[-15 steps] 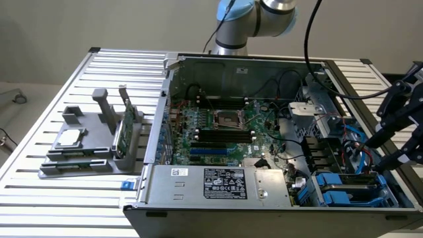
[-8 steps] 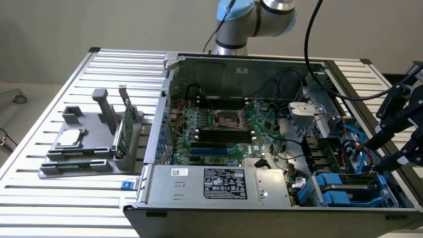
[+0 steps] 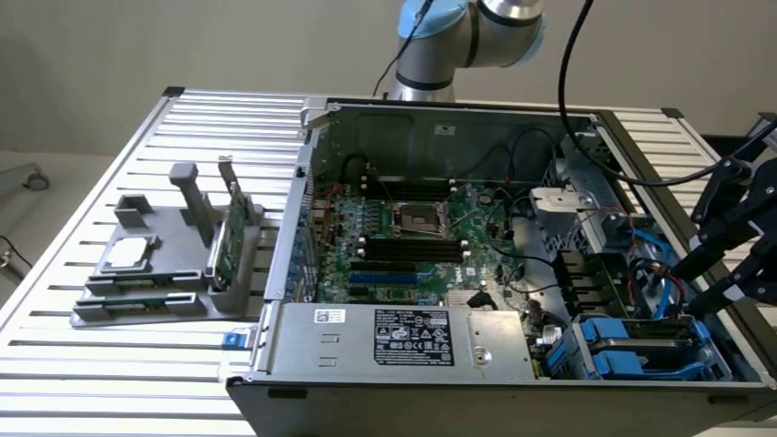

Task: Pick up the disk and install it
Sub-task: 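Insert the first disk wire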

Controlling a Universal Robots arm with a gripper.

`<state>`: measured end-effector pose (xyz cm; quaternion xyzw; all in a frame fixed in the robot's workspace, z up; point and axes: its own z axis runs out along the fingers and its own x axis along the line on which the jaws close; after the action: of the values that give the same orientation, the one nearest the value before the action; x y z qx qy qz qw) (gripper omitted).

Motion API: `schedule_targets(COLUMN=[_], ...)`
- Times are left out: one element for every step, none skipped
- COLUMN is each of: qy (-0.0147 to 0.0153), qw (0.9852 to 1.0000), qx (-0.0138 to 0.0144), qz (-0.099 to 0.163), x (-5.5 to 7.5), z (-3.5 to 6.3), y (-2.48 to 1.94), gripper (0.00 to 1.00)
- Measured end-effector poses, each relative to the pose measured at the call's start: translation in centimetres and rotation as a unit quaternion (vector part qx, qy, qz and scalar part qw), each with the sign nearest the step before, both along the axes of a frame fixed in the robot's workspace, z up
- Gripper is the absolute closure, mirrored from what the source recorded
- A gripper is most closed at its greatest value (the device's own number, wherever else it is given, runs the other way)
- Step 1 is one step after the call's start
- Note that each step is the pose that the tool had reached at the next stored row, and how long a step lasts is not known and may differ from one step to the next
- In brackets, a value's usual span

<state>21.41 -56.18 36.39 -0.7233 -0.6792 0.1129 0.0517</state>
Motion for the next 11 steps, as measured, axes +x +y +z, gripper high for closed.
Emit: schedule_targets(qy=[0.0000,0.0000,0.0000,0.0000,0.0000,0.0001,0.0000,0.0000,0.0001,0.0001,0.0001], qw=[1.0000,1.0000,1.0000,1.0000,1.0000,1.0000,1.0000,1.0000,1.0000,1.0000,1.0000], qx=[-0.0001,-0.0001,-0.0001,-0.0001,-0.0001,0.0000,0.0000,-0.0001,-0.0001,-0.0001,-0.0001], qz=[0.000,0.000,0.000,0.000,0.000,0.000,0.000,0.000,0.000,0.000,0.000], x=[0.00,0.01,0.02,0.03,0.03,0.03,0.04,0.04,0.04,0.04,0.04], z=[-0.02,-0.02,-0.03,-0.04,-0.05,-0.06,-0.07,-0.06,-0.05,-0.05,-0.05], y=[0.00,0.00,0.00,0.00,-0.01,-0.01,-0.03,-0.05,-0.06,-0.07,-0.08], gripper=[0.60,0.60,0.67,0.73,0.73,0.84,0.84,0.84,0.84,0.84,0.84])
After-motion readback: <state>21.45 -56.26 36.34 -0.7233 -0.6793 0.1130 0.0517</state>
